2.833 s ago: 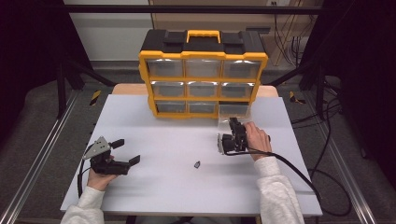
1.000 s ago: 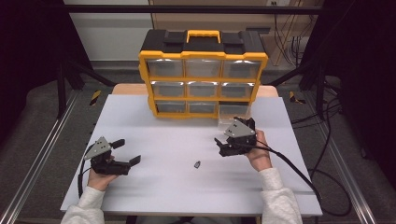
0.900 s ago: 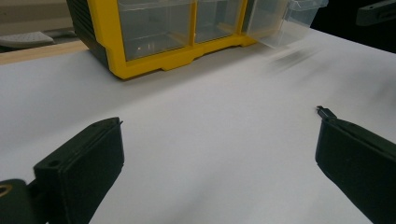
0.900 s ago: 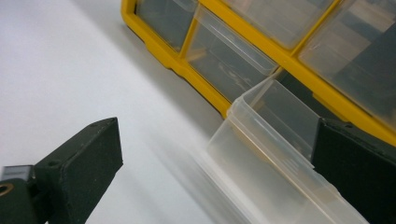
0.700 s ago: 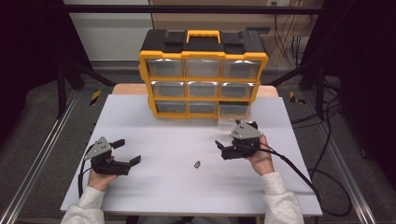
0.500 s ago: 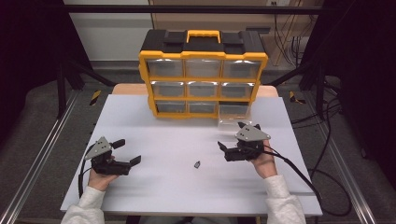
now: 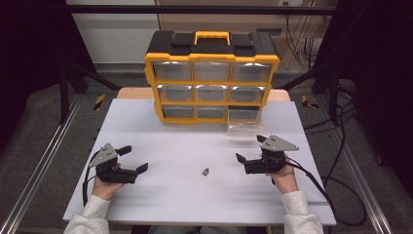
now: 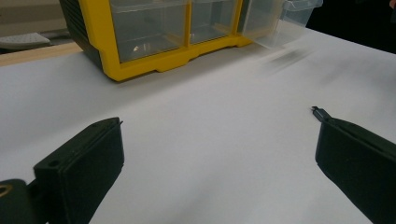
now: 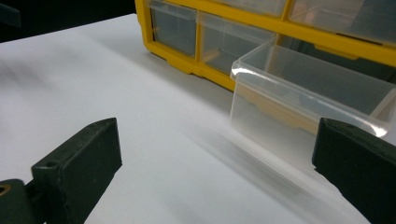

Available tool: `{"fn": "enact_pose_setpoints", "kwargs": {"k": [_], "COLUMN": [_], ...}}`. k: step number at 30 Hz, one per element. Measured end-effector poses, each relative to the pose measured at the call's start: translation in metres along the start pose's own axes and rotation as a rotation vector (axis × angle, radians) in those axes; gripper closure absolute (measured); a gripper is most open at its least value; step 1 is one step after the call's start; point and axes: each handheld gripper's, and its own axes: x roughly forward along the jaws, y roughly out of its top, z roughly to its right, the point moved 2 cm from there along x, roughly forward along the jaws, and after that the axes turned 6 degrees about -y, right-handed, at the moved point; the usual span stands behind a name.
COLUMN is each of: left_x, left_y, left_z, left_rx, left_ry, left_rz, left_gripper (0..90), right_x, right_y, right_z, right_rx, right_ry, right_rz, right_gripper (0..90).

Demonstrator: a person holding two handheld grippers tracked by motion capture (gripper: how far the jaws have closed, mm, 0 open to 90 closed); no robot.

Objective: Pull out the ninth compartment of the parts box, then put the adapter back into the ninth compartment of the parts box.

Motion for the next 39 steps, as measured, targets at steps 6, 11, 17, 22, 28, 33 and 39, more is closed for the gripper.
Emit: {"fn": "enact_pose_setpoints", "kwargs": {"k": [6, 11, 17, 22, 28, 33, 39], "left_x": [-0.001, 0.002, 0.007, 0.011, 0.016, 0.018, 0.021], "left_y": [0.003, 0.005, 0.006, 0.006, 0.007, 0.007, 0.010], "left_z": [0.003, 0.006, 0.010, 0.013, 0.019, 0.022, 0.027], "left_rx": [-0.002, 0.003, 0.001, 0.003, 0.008, 0.011, 0.009], "left_ry": [-0.006, -0.006, -0.011, -0.018, -0.027, -0.026, -0.032], "left_rz": [0.013, 0.005, -0.009, -0.023, -0.031, -0.039, -0.039], "left_gripper": [0.5, 0.5, 0.5, 0.5, 0.4, 0.4, 0.4], "right_x": [-0.006, -0.011, -0.014, -0.016, -0.017, -0.018, -0.019], "right_y": [-0.012, -0.022, -0.029, -0.032, -0.035, -0.036, -0.037], "right_z": [0.005, 0.010, 0.014, 0.017, 0.021, 0.022, 0.023], "right_rx": [0.042, 0.064, 0.079, 0.104, 0.114, 0.116, 0.124], "right_ry": [0.015, 0.031, 0.048, 0.056, 0.051, 0.042, 0.043], "right_rz": [-0.015, 0.006, 0.012, 0.016, 0.017, 0.007, 0.003], "right_gripper": [0.6, 0.6, 0.7, 0.7, 0.6, 0.6, 0.7]}}
